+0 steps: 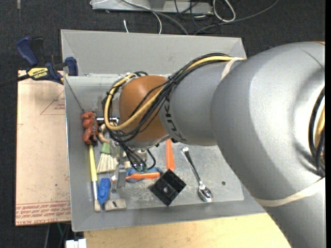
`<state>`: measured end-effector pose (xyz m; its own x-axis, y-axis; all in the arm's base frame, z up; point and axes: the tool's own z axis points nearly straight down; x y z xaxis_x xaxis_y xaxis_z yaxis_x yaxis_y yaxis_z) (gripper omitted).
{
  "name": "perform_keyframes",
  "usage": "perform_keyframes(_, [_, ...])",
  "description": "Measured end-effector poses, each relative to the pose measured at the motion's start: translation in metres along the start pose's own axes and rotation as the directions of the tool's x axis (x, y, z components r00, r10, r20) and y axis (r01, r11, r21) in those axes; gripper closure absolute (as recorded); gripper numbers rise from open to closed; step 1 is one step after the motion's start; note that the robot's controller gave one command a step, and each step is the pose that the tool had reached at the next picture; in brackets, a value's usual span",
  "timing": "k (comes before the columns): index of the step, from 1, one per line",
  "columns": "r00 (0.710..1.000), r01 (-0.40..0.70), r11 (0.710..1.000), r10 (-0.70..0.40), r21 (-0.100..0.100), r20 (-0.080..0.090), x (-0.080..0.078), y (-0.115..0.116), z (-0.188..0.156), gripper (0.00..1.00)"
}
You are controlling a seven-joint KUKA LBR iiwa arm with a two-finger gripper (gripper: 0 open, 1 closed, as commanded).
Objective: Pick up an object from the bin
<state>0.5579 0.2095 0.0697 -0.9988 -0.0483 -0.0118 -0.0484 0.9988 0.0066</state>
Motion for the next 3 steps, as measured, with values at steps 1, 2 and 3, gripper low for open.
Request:
perform_keyframes(1, [0.998, -0.062, 0.998, 0.062, -0.005, 0.005, 0.006, 0.0, 0.0, 1.0])
perform_keyframes(2, [0.998, -0.062, 0.998, 0.062, -0.005, 0.005, 0.006, 0.0, 0.0, 1.0])
perform_keyframes(3, [0.998, -0.062, 0.998, 0.062, -0.002, -0.004, 0.008, -0.001, -0.033, 1.0])
